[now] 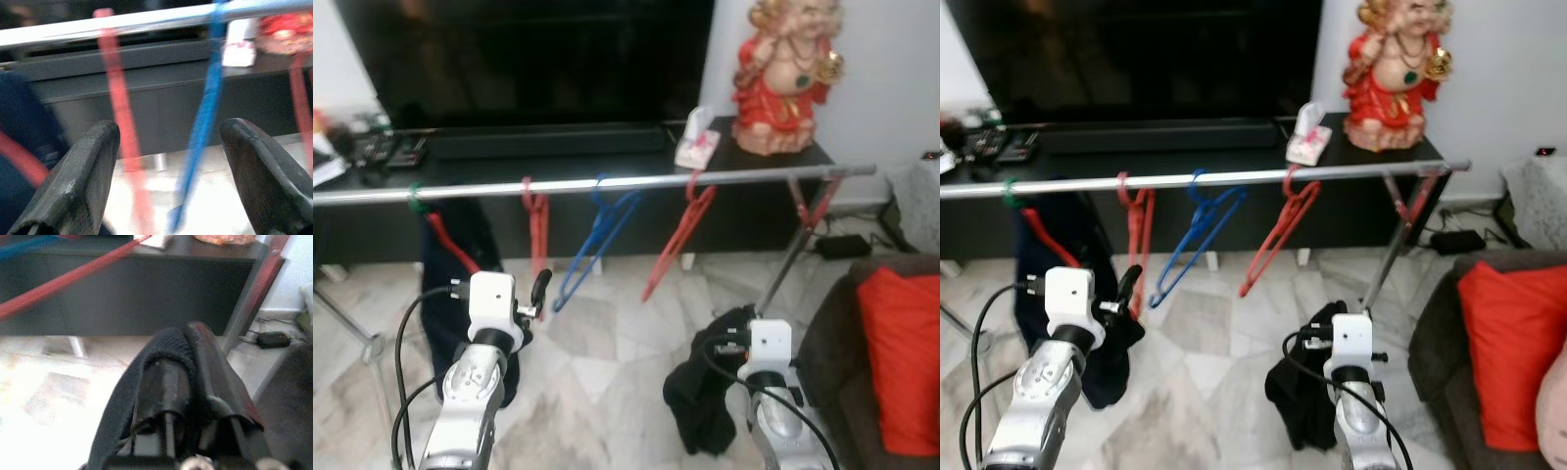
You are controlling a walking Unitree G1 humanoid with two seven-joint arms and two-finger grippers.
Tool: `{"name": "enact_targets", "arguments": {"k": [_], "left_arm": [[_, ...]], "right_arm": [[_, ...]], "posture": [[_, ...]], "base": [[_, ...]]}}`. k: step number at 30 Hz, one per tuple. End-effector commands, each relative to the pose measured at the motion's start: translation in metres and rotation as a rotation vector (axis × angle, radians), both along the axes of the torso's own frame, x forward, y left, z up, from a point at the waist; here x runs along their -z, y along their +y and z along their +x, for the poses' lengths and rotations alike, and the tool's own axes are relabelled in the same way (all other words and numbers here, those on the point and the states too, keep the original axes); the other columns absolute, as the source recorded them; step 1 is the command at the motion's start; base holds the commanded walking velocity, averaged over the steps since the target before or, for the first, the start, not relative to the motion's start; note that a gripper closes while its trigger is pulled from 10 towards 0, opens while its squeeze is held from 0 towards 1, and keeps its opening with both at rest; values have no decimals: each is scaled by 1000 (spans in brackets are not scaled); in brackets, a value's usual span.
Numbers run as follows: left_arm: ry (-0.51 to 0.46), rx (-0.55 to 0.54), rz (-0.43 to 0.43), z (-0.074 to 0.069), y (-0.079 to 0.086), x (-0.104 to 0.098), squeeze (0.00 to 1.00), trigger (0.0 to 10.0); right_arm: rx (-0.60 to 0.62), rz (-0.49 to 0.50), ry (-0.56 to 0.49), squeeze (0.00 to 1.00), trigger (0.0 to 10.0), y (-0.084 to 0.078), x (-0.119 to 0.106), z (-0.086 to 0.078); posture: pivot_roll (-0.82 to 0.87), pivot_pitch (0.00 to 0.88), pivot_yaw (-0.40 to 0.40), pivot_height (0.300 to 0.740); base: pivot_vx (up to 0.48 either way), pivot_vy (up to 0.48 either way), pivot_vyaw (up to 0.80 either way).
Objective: Hang hanger
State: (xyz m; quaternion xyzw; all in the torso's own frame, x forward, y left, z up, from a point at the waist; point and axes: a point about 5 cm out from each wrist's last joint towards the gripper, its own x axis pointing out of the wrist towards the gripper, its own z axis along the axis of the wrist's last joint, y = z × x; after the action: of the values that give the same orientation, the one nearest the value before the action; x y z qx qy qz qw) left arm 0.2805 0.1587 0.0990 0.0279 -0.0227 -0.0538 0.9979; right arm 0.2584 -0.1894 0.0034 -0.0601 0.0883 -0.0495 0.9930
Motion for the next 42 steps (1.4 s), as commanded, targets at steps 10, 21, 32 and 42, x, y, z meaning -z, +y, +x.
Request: {"name": "enact_targets", "arguments": {"k": [10,21,32,42], "left_arm": [[-6,-41,15,-2,11,-3,0,10000],[113,-156,66,3,26,10,0,10000],[128,-205,-47,25,31,-2,0,10000],[141,-198,-64,44,30,-4,0,10000]], "right_arm": [[-18,13,-33,0,10000,9,-7,6],[-19,9,-26,0,10000,8,-6,6],[-27,9,-15,0,10000,9,-5,6],[-36,8,2,0,10000,11,-2,6]], "posture": [[-76,0,0,740],[-73,0,-3,740],[-77,0,-6,740],[-68,0,-15,740]], "base": [[241,0,0],[0,0,0],[0,0,0],[0,0,0]]}}
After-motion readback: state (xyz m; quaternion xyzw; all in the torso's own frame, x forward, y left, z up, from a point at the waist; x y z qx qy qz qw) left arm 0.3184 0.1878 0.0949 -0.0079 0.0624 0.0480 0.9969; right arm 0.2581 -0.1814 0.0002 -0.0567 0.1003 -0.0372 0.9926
